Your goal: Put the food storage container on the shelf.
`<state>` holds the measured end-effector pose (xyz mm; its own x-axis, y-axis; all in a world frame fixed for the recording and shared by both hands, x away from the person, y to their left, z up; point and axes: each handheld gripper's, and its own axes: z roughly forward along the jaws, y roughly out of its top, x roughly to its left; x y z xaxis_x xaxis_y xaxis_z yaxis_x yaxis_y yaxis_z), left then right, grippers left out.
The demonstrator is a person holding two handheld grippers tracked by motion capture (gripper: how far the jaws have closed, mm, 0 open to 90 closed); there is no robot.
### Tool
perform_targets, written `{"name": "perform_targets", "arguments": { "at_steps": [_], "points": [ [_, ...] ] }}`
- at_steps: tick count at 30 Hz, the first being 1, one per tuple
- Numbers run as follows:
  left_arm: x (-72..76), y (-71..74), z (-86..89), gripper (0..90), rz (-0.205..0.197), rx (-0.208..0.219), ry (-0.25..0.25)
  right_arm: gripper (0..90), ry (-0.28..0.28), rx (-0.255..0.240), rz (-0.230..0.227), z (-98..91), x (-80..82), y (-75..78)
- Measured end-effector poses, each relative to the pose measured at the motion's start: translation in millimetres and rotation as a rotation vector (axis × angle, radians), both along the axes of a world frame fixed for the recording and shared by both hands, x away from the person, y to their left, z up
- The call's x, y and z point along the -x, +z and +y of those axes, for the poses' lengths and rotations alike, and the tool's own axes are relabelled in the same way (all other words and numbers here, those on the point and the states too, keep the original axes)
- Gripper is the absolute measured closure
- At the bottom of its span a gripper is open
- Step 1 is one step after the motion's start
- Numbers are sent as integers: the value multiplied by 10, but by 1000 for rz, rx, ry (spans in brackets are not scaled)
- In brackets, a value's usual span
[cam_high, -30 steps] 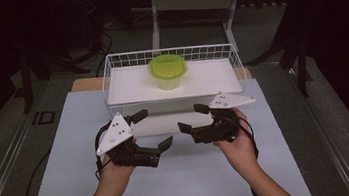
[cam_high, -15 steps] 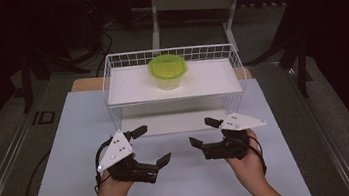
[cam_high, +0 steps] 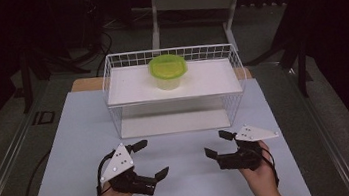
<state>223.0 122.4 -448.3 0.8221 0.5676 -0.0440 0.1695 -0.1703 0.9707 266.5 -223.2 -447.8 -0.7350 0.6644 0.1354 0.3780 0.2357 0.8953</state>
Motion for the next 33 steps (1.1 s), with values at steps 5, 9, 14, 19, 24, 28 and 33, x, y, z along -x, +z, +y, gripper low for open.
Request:
{"name": "perform_targets", "arguments": {
  "at_steps": [5, 9, 14, 19, 24, 28, 33],
  "points": [
    [27, -98, 49, 20, 29, -9, -7, 179, -9, 14, 5, -96, 55, -64],
    [48, -154, 82, 20, 41, -25, -8, 179, -18, 9, 13, -159, 103, -100],
    [85, -204, 114, 20, 54, -39, -16, 178, -14, 20, 13, -241, 198, -133],
    [143, -258, 168, 20, 61, -48, -22, 178, -26, 34, 8, -343, 285, -168],
    [152, -296, 223, 20, 55, -56, -17, 178, -33, 43, 2, -418, 343, -251],
    [155, -316, 268, 20, 50, -54, -15, 177, -25, 66, -10, -439, 353, -283],
    [152, -343, 328, 20, 52, -11, -9, 173, -30, 43, -39, -497, 364, -251]
  ]
}}
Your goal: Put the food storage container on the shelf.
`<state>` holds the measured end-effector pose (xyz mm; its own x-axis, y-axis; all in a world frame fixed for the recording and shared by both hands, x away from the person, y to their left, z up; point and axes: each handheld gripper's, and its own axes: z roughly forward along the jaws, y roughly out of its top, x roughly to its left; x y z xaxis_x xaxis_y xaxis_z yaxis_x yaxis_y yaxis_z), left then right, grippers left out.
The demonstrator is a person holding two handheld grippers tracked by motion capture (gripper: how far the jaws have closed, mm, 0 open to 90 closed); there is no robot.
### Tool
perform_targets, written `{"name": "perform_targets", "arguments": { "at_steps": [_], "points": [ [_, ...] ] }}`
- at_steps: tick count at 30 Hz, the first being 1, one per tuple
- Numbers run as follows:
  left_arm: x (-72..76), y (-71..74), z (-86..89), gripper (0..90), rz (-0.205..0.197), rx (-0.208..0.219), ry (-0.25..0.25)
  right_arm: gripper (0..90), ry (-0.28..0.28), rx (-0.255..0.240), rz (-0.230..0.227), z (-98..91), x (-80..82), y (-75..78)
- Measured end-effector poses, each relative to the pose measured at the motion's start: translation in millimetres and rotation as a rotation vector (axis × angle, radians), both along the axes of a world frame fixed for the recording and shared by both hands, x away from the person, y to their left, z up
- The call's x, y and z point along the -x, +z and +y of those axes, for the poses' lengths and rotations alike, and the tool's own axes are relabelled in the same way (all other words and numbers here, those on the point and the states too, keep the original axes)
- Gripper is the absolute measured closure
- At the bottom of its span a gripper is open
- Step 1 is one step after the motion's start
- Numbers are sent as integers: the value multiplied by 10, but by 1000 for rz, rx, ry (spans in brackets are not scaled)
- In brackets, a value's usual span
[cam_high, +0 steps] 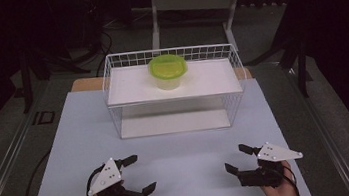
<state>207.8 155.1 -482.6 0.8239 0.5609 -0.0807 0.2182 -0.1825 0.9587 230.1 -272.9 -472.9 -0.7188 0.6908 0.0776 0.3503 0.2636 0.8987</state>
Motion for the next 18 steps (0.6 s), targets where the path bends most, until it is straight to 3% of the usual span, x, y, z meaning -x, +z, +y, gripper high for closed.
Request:
{"name": "perform_targets", "arguments": {
  "at_steps": [4, 10, 18],
  "points": [
    [12, 14, 16, 20, -13, 21, 12, 158, 4, 0, -30, -39, 0, 6],
    [37, 37, 22, 20, -39, 6, 26, 144, 27, 0, -72, -77, -3, 10],
    [35, 36, 69, 20, -51, 0, 49, 145, 21, 1, -62, -96, -19, -5]
  ]
}}
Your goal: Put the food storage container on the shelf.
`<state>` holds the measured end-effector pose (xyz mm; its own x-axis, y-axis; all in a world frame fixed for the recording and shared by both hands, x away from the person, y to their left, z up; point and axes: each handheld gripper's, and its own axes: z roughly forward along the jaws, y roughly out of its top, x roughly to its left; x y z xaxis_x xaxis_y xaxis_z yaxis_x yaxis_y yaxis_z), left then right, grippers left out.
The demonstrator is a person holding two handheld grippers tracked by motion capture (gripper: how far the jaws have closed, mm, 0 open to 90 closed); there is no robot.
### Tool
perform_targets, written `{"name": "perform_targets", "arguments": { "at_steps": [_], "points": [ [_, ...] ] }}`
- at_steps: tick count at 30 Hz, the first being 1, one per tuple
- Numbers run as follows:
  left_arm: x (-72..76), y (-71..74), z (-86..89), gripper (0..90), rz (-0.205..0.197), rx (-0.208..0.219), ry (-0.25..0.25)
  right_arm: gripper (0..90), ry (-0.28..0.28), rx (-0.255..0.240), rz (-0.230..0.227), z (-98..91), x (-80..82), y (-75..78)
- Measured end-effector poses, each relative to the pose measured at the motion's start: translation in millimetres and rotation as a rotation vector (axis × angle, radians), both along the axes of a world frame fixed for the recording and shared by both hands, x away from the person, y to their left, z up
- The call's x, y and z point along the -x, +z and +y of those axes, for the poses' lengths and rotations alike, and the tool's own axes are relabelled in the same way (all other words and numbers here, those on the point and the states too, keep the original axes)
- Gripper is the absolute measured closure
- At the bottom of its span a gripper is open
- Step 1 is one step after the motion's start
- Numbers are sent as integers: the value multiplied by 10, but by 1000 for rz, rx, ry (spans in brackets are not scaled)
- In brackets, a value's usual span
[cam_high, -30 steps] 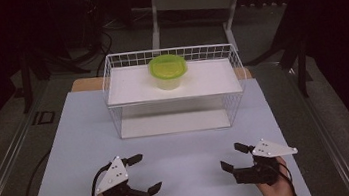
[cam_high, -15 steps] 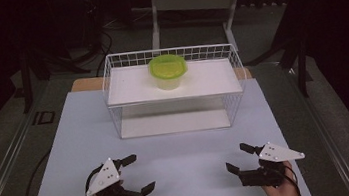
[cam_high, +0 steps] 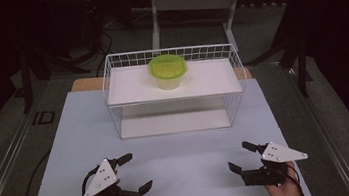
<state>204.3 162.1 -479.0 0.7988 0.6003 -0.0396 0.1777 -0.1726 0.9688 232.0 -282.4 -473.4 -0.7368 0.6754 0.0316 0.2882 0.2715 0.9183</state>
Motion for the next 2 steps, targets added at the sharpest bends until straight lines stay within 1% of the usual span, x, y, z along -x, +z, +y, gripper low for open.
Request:
{"name": "perform_targets", "arguments": {
  "at_steps": [2],
  "points": [
    [-5, 1, 11, 20, 1, 8, 3, 145, 5, -2, 1, -1, 0, 0]
  ]
}}
